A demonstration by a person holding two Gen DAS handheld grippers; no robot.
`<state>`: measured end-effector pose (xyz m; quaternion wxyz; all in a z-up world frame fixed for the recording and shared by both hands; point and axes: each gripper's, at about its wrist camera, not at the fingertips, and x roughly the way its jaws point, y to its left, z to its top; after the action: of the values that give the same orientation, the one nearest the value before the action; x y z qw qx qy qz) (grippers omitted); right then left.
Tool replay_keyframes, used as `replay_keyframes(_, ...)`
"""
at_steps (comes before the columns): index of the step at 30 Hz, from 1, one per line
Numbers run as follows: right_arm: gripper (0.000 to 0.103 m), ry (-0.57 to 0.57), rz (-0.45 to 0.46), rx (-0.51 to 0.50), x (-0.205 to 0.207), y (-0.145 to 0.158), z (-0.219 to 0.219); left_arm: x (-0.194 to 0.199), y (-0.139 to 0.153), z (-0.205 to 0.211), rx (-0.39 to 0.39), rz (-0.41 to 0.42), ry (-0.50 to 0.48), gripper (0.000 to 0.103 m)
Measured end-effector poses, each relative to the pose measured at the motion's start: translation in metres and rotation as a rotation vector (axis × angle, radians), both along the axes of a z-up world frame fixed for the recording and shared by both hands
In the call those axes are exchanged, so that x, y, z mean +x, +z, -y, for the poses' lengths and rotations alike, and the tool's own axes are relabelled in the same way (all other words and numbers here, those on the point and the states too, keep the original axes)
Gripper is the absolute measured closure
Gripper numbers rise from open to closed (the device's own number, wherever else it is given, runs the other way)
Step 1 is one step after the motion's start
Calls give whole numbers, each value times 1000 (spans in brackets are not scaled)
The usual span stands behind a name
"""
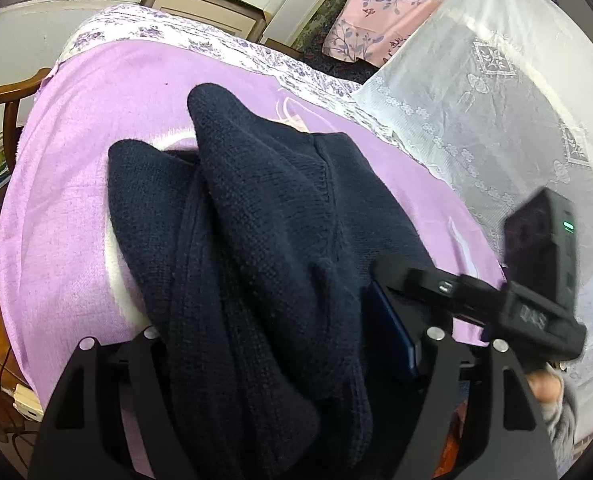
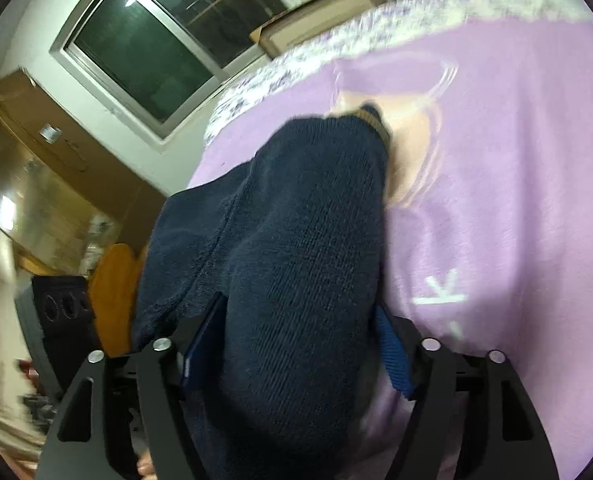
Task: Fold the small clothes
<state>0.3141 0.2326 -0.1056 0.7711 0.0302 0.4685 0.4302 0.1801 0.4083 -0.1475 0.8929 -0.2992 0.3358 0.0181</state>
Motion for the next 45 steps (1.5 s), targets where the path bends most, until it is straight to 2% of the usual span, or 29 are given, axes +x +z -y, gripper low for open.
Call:
replay_keyframes(5, 11, -68, 174, 0, -36, 25, 24, 0, 6, 3, -3, -39, 33, 28)
replay_keyframes(7, 6, -107, 215, -15, -44, 30, 35, -2, 13, 5, 12, -65, 68, 24)
replay_keyframes(8, 3, -130, 233, -20, -48, 31, 42, -6, 16, 6, 30, -74, 85, 19)
replay_keyframes(11, 3, -153, 263, -15, -57, 33, 60, -12, 28, 15, 123, -104, 117, 16)
replay_keyframes(14, 3, -165, 268, 18, -60, 39, 63, -22, 41, 21, 169, -123, 139, 15)
replay_keyframes(16, 3, -172, 276, 23, -65, 43, 64, -34, 54, 27, 208, -106, 156, 11)
replay_keyframes(18, 3, -180, 293, 27, -74, 48, 67, -50, 72, 40, 296, -77, 170, 5)
replay_keyframes(21, 3, -203, 306, 22, -89, 54, 73, -70, 91, 62, 434, -62, 179, 4)
replay_keyframes(24, 3, -215, 303, 27, -105, 59, 83, -89, 96, 79, 509, -81, 175, 4)
replay_keyframes(30, 3, -236, 323, -17, -134, 67, 100, -113, 106, 88, 471, -54, 168, 4)
replay_keyframes(36, 3, -296, 349, -42, -151, 76, 122, -118, 125, 120, 609, -21, 153, 4)
replay_keyframes(45, 3, -311, 371, -94, -177, 77, 108, -115, 125, 112, 637, -8, 122, 4)
